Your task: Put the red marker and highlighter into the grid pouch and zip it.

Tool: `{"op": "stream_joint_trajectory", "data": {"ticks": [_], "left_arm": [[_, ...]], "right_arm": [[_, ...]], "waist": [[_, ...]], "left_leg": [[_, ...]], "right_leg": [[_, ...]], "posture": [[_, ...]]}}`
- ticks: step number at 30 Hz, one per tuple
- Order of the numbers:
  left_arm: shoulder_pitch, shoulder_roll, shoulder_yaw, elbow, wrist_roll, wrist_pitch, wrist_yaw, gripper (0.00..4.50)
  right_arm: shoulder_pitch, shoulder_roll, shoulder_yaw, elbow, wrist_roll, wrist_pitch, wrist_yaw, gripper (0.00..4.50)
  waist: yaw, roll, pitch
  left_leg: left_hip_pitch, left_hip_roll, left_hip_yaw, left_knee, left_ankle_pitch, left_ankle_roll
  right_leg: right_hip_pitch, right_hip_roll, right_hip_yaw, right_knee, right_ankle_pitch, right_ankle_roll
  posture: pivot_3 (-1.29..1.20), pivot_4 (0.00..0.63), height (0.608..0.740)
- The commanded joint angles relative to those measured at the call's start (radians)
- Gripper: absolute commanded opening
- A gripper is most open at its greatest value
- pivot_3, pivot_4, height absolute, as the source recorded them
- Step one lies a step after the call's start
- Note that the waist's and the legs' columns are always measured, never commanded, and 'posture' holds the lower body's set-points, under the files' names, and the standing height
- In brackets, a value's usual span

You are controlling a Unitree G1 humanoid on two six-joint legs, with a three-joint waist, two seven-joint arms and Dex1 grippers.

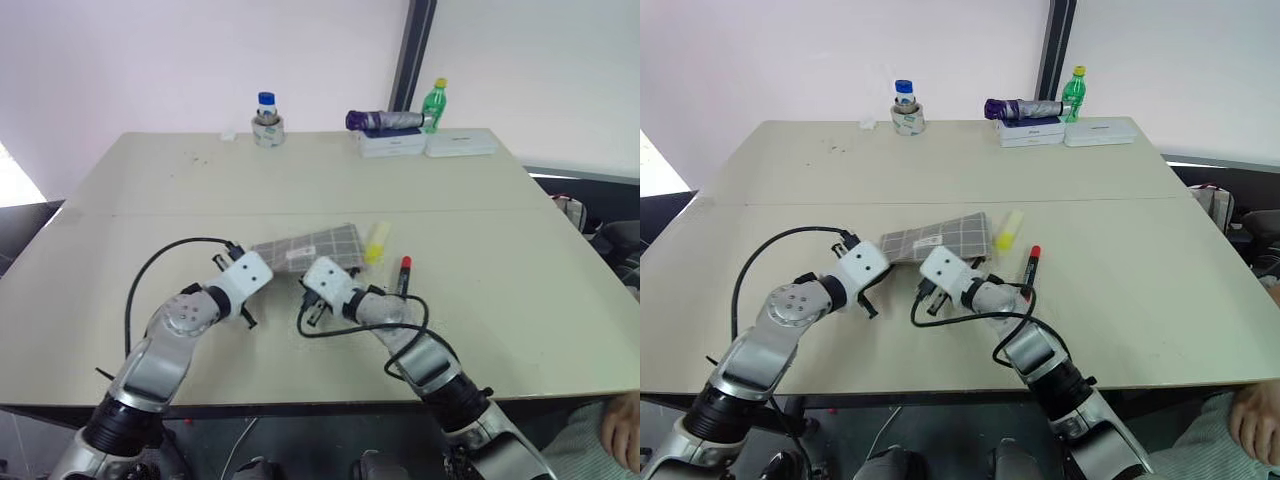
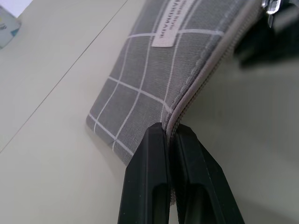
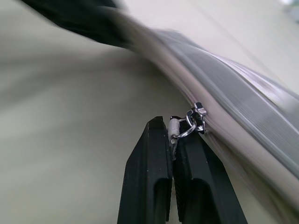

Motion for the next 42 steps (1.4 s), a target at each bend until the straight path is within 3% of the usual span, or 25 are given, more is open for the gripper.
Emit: {"op": "stream_joint_trajectory", "data": {"ticks": [1, 11, 18, 19, 21, 25, 37, 42], "left_arm": [[-0.033, -0.013, -0.011, -0.027, 0.010, 0.011, -0.002, 0.00], [-0.056, -0.093, -0.012, -0.032, 0.000, 0.029, 0.025, 0.00], [-0.060, -0.090, 0.022, -0.026, 0.015, 0.013, 0.049, 0.00], [-0.061, -0.087, 0.028, -0.023, 0.014, 0.010, 0.051, 0.00], [-0.062, -0.085, 0.037, -0.019, 0.014, 0.005, 0.057, 0.00], [-0.070, -0.088, 0.046, -0.013, 0.018, -0.007, 0.073, 0.00], [-0.064, -0.042, 0.141, 0.037, 0.052, -0.087, 0.161, 0.00], [-0.025, 0.012, 0.171, 0.056, 0.079, -0.103, 0.178, 0.00]], "right_arm": [[-0.043, 0.003, 0.032, -0.002, -0.032, -0.080, 0.033, 0.04], [-0.103, 0.085, 0.087, 0.075, -0.053, -0.206, 0.111, 0.04], [-0.093, 0.086, 0.026, 0.079, -0.016, -0.194, 0.142, 0.04], [-0.086, 0.083, 0.012, 0.058, 0.021, -0.193, 0.179, 0.70], [-0.077, 0.072, 0.002, 0.030, 0.037, -0.187, 0.210, 1.49], [-0.075, 0.050, -0.005, -0.009, 0.023, -0.202, 0.222, 3.54], [0.005, -0.064, -0.155, -0.175, 0.238, -0.156, 0.362, 3.54], [-0.014, -0.052, -0.273, -0.126, 0.252, -0.028, 0.216, 3.54]], "waist": [[0.000, 0.000, 0.000], [-0.002, 0.000, 0.000], [-0.002, 0.000, 0.000], [-0.003, 0.000, 0.000], [-0.003, 0.000, 0.000], [-0.001, 0.000, 0.000], [0.001, 0.000, 0.000], [0.001, 0.000, 0.000]], "left_leg": [[0.000, 0.000, 0.000, 0.000, 0.000, 0.000], [0.000, 0.000, 0.000, 0.000, 0.000, 0.000], [0.000, 0.000, 0.000, 0.000, 0.000, 0.000], [0.000, 0.000, 0.000, 0.000, 0.000, 0.000], [0.000, 0.000, 0.000, 0.000, 0.000, 0.000], [0.000, 0.000, 0.000, 0.000, 0.000, 0.000], [0.000, 0.000, 0.000, 0.000, 0.000, 0.000], [0.000, 0.000, 0.000, 0.000, 0.000, 0.000]], "right_leg": [[0.000, 0.000, 0.000, 0.000, 0.000, 0.000], [0.000, 0.000, 0.000, 0.000, 0.000, 0.000], [0.000, 0.000, 0.000, 0.000, 0.000, 0.000], [0.000, 0.000, 0.000, 0.000, 0.000, 0.000], [0.000, 0.000, 0.000, 0.000, 0.000, 0.000], [0.000, 0.000, 0.000, 0.000, 0.000, 0.000], [0.000, 0.000, 0.000, 0.000, 0.000, 0.000], [0.000, 0.000, 0.000, 0.000, 0.000, 0.000]], "posture": [[0.00, 0.150, 0.740], [0.00, 0.150, 0.740], [0.00, 0.150, 0.740], [0.00, 0.150, 0.740], [0.00, 0.150, 0.740], [0.00, 0.150, 0.740], [0.00, 0.150, 0.740], [0.00, 0.150, 0.740]]}}
